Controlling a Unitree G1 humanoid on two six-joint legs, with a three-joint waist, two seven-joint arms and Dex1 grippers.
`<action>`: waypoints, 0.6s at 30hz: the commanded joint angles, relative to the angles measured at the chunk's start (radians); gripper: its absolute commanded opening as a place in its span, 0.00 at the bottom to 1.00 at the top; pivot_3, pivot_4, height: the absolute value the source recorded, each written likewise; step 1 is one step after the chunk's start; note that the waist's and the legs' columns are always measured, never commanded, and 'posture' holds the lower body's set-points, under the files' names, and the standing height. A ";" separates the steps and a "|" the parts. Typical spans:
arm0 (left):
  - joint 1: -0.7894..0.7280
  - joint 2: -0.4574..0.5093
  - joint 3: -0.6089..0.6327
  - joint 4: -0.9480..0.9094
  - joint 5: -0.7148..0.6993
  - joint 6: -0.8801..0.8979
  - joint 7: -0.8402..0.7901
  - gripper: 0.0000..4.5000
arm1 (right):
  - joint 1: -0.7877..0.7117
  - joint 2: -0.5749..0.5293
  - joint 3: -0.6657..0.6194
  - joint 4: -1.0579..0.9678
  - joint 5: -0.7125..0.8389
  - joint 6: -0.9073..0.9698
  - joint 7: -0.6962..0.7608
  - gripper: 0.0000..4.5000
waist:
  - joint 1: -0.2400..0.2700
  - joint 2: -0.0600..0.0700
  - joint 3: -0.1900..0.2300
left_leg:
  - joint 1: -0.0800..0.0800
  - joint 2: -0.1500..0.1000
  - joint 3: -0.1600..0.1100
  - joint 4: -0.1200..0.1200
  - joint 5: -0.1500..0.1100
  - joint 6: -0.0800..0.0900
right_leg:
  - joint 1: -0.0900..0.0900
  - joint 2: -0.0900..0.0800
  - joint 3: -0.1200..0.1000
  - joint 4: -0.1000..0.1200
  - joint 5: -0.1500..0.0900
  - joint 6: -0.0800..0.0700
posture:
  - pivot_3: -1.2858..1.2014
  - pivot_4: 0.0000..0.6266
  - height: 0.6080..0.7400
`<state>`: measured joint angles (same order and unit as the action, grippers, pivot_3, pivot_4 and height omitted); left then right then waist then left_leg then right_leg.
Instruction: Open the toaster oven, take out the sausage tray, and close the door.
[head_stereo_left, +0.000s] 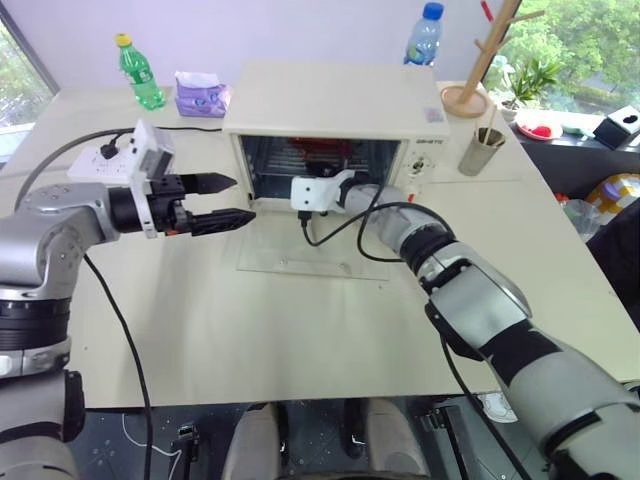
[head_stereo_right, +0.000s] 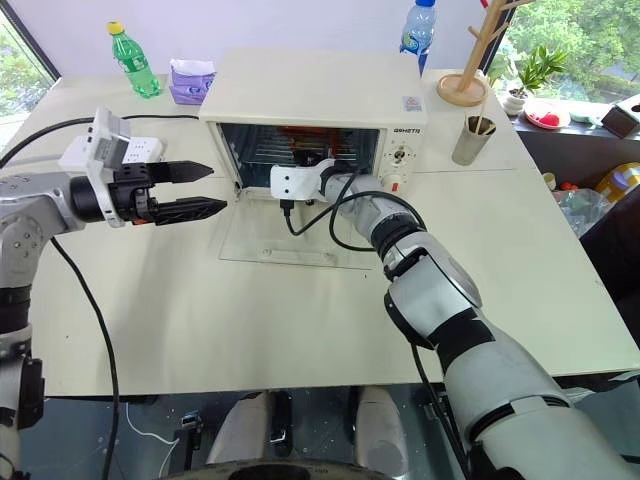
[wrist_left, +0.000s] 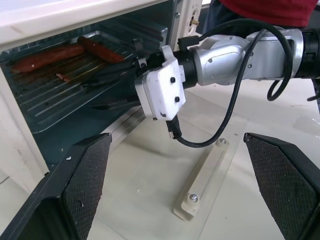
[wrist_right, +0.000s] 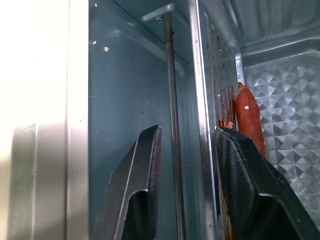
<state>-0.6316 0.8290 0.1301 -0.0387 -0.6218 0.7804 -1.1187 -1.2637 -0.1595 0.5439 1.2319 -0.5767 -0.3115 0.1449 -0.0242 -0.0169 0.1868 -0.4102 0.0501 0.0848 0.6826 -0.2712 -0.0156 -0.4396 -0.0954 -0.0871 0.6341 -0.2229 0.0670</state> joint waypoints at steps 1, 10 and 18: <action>-0.032 0.001 -0.002 0.007 -0.001 -0.021 -0.011 1.00 | -0.036 0.002 -0.011 -0.003 -0.007 -0.013 -0.003 0.01 | -0.001 0.000 0.000 | 0.000 0.000 0.000 0.000 0.000 0.000 | 0.000 0.000 0.000 0.000 0.000 0.000 | 0.52 0.24 0.87; -0.154 -0.024 -0.097 0.213 0.066 -0.092 -0.111 1.00 | -0.015 -0.007 -0.009 -0.057 -0.019 -0.046 0.004 0.01 | -0.005 0.000 0.000 | 0.000 0.000 0.000 0.000 0.000 0.000 | 0.000 0.000 0.000 0.000 0.000 0.000 | 0.52 0.24 0.87; -0.343 -0.091 -0.176 0.509 0.187 -0.218 -0.195 1.00 | 0.115 -0.042 -0.012 -0.308 -0.015 -0.028 0.079 0.01 | -0.019 0.000 0.000 | 0.000 0.000 0.001 -0.001 0.000 0.000 | 0.000 0.000 0.000 0.000 0.000 0.000 | 0.52 0.24 0.87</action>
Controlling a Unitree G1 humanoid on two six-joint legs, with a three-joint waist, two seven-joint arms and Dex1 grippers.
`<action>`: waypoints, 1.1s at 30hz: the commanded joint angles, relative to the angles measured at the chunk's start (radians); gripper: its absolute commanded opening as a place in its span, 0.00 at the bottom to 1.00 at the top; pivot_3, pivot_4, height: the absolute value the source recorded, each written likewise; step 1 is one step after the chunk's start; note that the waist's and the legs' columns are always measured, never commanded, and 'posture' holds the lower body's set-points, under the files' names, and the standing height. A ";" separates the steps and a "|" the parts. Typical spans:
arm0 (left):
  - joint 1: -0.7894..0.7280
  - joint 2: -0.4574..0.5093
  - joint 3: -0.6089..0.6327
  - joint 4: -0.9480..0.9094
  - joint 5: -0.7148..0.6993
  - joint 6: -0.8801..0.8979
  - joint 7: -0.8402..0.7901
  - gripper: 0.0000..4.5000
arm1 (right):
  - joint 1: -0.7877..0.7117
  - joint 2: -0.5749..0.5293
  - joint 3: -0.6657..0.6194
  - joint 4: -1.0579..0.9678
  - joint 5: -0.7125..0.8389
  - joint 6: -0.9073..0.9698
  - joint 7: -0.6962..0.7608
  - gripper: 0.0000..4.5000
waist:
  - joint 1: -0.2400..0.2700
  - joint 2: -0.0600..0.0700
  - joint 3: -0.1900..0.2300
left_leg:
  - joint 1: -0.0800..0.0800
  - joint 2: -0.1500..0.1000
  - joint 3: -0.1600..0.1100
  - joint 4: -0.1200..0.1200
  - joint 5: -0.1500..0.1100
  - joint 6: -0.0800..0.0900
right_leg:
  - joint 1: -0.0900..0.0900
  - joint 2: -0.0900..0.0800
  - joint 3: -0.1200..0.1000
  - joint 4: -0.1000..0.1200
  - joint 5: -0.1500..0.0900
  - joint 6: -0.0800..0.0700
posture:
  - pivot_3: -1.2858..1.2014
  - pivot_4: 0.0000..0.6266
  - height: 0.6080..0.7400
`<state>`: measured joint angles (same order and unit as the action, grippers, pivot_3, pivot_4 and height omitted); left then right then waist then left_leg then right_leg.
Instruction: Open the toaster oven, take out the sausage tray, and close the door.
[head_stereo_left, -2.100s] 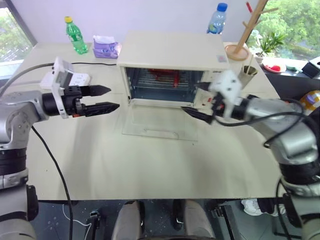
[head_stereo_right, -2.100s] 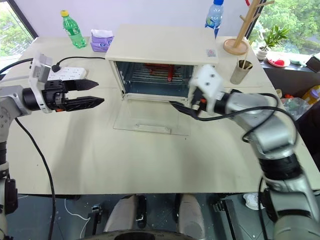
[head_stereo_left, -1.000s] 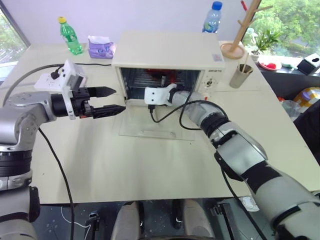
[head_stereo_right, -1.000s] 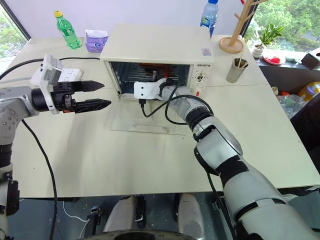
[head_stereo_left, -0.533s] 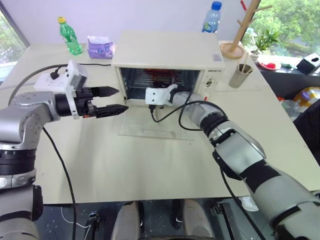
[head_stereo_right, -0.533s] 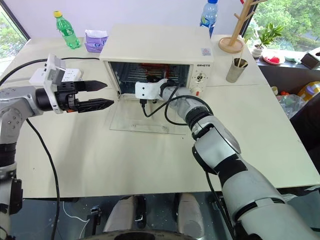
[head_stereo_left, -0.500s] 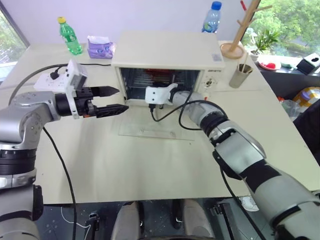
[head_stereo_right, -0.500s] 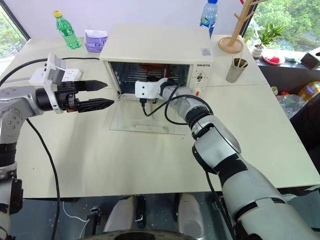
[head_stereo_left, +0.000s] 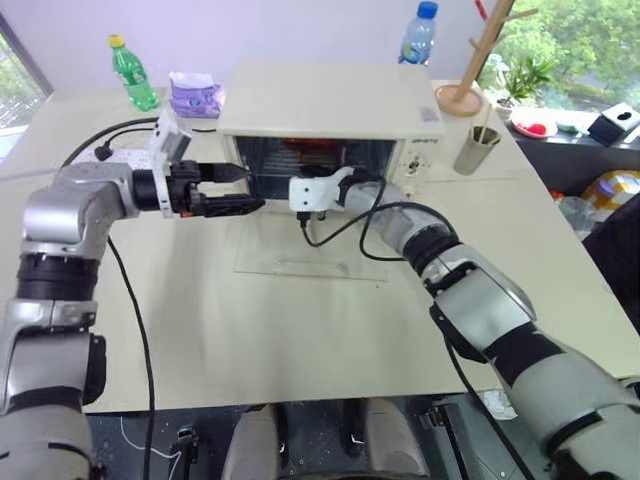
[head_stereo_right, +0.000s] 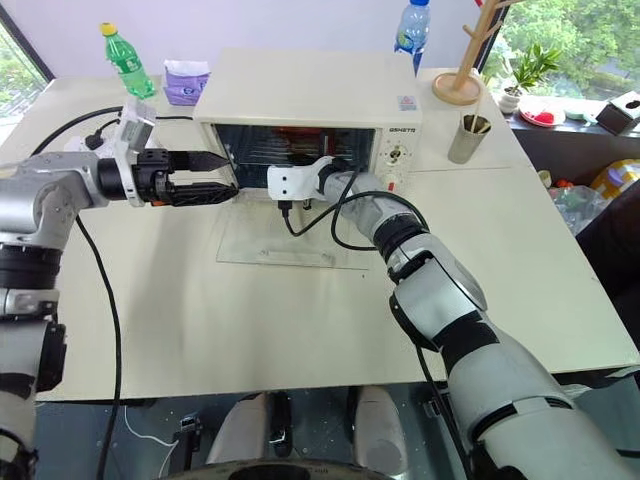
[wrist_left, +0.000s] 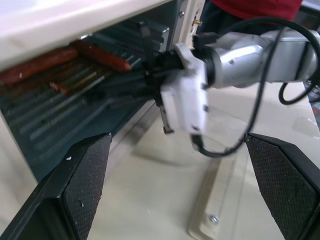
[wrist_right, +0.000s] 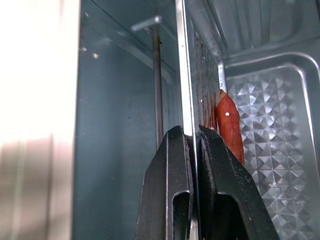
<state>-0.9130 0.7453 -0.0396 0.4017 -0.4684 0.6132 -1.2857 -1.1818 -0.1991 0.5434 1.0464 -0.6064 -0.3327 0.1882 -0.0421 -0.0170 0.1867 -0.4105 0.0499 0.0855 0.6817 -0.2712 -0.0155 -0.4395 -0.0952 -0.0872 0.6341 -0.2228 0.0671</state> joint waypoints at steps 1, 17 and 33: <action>-0.083 -0.017 -0.011 0.108 0.048 -0.068 -0.037 1.00 | 0.060 -0.013 -0.016 -0.177 0.018 0.006 0.054 0.01 | -0.003 0.000 0.000 | 0.000 0.000 0.000 0.000 0.000 0.000 | 0.000 0.000 0.000 0.000 0.000 0.000 | 0.52 0.24 0.87; -0.179 -0.071 -0.004 0.358 0.163 -0.206 -0.112 1.00 | 0.429 -0.175 -0.092 -0.918 0.020 0.202 0.315 0.01 | 0.008 0.000 0.000 | 0.000 0.000 -0.001 0.001 -0.001 0.002 | 0.000 0.000 0.000 0.001 0.000 0.000 | 0.52 0.24 0.87; -0.130 -0.011 0.035 0.235 0.112 -0.025 -0.205 1.00 | 0.631 -0.365 -0.148 -1.146 0.042 0.026 0.338 0.01 | 0.028 -0.002 0.001 | -0.001 -0.001 -0.001 0.002 -0.003 0.005 | 0.000 0.000 0.000 -0.001 0.000 0.000 | 0.52 0.24 0.87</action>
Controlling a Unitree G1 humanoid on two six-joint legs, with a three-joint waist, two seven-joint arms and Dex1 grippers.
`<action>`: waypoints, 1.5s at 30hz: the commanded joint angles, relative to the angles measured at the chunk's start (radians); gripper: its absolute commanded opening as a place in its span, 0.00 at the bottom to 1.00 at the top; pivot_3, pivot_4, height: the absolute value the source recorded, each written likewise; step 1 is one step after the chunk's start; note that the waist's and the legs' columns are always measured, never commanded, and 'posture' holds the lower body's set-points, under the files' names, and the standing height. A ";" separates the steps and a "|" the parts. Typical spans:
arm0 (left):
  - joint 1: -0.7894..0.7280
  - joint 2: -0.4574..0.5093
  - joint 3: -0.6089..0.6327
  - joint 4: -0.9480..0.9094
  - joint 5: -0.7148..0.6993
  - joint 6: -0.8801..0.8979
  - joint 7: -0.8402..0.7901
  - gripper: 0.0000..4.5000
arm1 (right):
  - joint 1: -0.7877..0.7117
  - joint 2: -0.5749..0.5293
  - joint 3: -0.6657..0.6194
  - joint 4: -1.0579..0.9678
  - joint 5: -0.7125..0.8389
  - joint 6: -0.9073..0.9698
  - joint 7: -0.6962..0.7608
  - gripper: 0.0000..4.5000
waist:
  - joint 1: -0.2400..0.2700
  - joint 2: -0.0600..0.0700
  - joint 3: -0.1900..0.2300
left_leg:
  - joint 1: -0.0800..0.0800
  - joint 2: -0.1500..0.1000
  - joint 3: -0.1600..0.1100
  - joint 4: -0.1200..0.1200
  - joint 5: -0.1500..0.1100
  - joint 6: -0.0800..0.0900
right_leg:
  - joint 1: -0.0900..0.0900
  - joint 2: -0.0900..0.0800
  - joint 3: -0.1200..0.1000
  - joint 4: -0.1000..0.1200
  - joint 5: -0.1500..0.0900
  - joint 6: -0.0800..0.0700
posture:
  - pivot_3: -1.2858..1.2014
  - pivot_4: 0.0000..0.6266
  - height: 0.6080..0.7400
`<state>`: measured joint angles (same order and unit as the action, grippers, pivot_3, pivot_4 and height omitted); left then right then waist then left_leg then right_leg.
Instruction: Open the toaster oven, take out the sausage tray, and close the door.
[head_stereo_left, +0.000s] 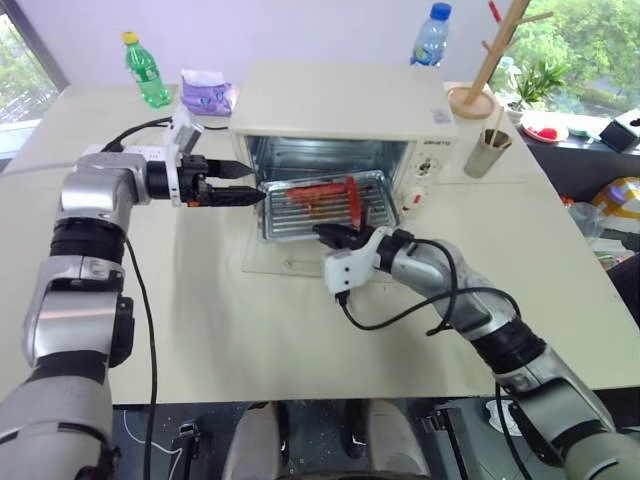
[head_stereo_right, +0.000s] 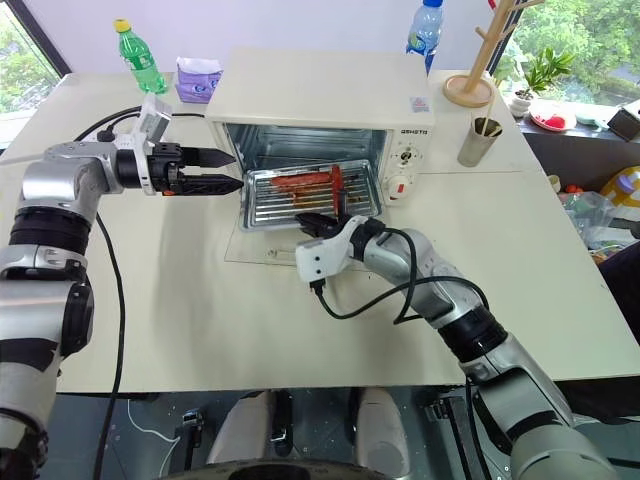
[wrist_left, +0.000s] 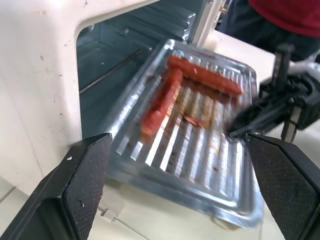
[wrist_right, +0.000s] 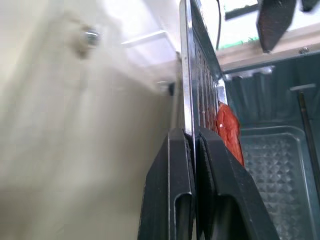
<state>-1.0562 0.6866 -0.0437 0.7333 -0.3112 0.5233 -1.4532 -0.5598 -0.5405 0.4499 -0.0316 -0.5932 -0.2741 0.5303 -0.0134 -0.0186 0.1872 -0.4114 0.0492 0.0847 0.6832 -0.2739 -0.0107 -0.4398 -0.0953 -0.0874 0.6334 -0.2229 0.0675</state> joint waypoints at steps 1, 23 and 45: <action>0.030 0.060 0.044 -0.128 -0.057 0.096 -0.042 1.00 | 0.017 -0.031 -0.060 -0.075 0.033 -0.040 -0.005 0.01 | -0.002 0.000 0.000 | 0.000 0.000 0.000 0.000 0.000 -0.001 | 0.000 0.000 0.000 0.000 0.000 0.000 | 0.52 0.24 0.87; 0.609 -0.077 0.559 -0.797 -0.763 1.091 0.612 1.00 | 0.056 -0.051 -0.035 -0.039 0.189 -0.350 0.047 0.01 | 0.000 -0.001 0.000 | 0.005 0.001 -0.006 0.001 0.003 -0.005 | 0.005 -0.001 0.000 0.001 0.000 0.000 | 0.52 0.24 0.87; 0.810 -0.164 0.357 -0.769 -1.652 0.776 1.422 0.33 | 0.046 -0.046 -0.067 -0.032 0.173 -0.358 0.070 0.00 | 0.002 -0.002 -0.001 | 0.009 0.000 -0.007 0.001 0.003 -0.007 | 0.009 -0.003 0.000 0.001 0.000 -0.001 | 0.52 0.24 0.87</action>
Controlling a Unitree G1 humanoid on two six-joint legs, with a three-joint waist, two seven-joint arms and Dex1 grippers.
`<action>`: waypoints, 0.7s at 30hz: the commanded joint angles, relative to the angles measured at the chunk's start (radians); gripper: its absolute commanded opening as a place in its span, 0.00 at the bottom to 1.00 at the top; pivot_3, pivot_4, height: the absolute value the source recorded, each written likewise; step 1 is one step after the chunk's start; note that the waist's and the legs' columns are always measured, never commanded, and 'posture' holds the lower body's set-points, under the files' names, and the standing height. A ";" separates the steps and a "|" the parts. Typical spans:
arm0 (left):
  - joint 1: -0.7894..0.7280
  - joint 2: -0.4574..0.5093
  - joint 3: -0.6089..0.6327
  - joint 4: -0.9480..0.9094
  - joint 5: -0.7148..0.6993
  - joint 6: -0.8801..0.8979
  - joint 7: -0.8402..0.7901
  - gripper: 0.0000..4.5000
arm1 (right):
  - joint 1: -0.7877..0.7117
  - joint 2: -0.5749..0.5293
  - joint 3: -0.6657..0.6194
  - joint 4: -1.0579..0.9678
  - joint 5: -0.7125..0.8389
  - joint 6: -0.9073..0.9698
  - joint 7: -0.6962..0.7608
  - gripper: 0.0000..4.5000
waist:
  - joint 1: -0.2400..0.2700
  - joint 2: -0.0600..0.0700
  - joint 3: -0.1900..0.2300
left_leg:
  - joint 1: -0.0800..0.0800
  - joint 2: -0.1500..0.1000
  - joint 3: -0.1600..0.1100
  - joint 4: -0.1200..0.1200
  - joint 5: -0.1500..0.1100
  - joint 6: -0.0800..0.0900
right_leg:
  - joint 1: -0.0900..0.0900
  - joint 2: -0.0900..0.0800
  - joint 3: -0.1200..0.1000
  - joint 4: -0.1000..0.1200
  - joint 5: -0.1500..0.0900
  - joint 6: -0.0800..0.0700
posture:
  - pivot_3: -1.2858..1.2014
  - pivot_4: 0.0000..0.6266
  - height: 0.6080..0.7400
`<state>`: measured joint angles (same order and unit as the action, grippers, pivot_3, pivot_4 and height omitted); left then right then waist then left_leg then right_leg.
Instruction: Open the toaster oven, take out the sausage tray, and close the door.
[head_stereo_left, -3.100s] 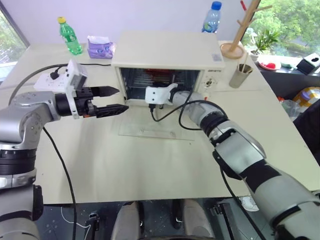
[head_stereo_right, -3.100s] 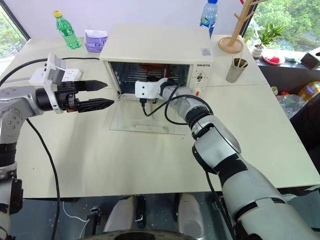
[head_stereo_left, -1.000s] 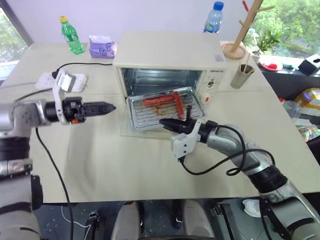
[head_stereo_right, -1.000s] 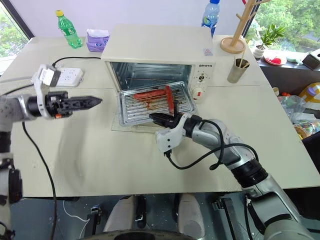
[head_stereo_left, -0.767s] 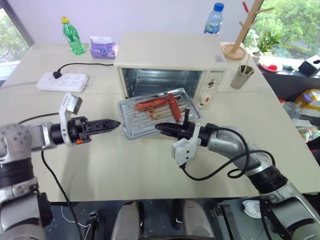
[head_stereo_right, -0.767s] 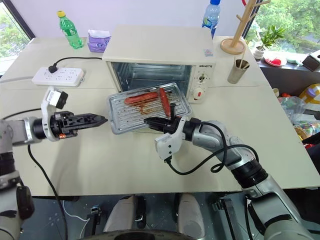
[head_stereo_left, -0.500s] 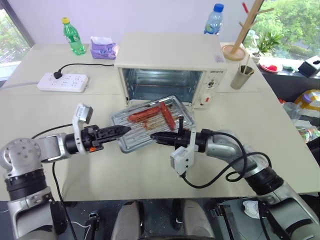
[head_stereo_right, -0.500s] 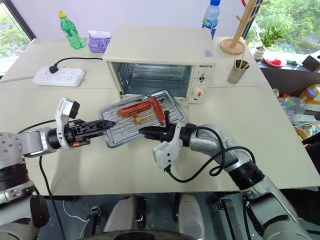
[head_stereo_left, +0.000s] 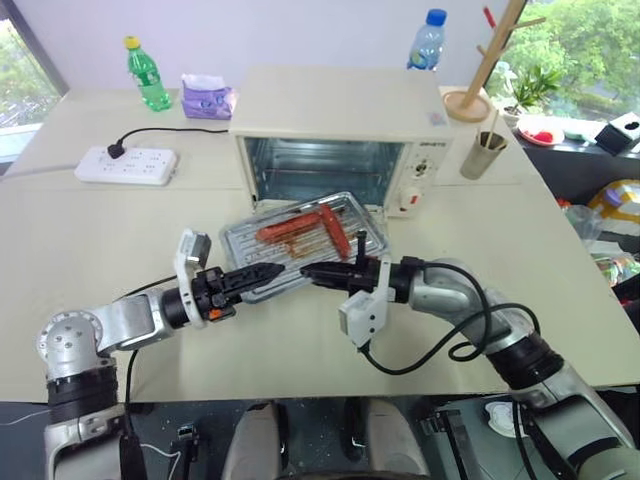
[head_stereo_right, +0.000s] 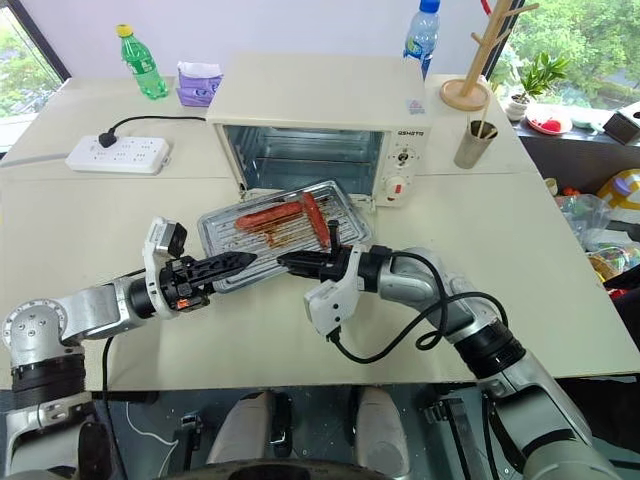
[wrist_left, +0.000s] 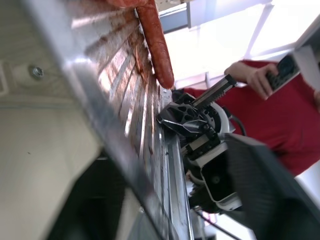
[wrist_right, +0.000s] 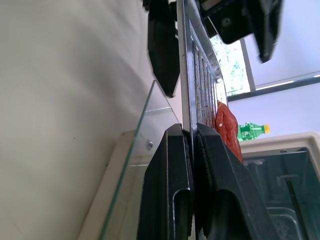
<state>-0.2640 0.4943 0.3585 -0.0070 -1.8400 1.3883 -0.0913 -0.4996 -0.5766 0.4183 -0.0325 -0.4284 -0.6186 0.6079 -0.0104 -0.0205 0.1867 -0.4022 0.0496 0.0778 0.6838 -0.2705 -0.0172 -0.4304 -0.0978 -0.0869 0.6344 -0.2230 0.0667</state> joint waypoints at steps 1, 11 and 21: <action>0.023 0.031 -0.056 -0.030 -0.131 -0.103 0.062 0.24 | -0.012 -0.015 -0.038 -0.033 0.008 -0.015 -0.007 0.00 | -0.001 0.000 0.000 | 0.000 0.000 0.000 0.000 0.000 0.000 | 0.000 0.000 0.000 0.000 0.000 0.000 | 0.52 0.24 0.87; 0.053 0.016 -0.090 -0.041 -0.132 -0.165 0.047 0.18 | 0.004 -0.048 -0.045 -0.036 0.004 -0.040 -0.009 0.00 | -0.001 0.000 0.000 | 0.000 -0.001 0.001 0.000 -0.001 0.001 | 0.001 0.001 0.000 -0.001 0.000 0.000 | 0.52 0.24 0.87; 0.030 0.026 -0.102 -0.026 -0.132 -0.159 0.040 0.02 | 0.005 -0.047 -0.050 -0.037 0.010 -0.039 0.001 0.00 | 0.000 0.000 0.000 | 0.000 -0.001 0.001 0.000 -0.001 0.002 | 0.001 0.001 0.000 -0.001 0.000 0.000 | 0.52 0.24 0.87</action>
<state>-0.2107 0.5117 0.2503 -0.0116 -1.9421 1.2289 -0.0344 -0.4921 -0.6178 0.3870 -0.0455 -0.4328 -0.6545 0.6049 -0.0106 -0.0209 0.1864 -0.4019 0.0488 0.0784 0.6836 -0.2716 -0.0151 -0.4295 -0.0970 -0.0874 0.6329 -0.2231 0.0666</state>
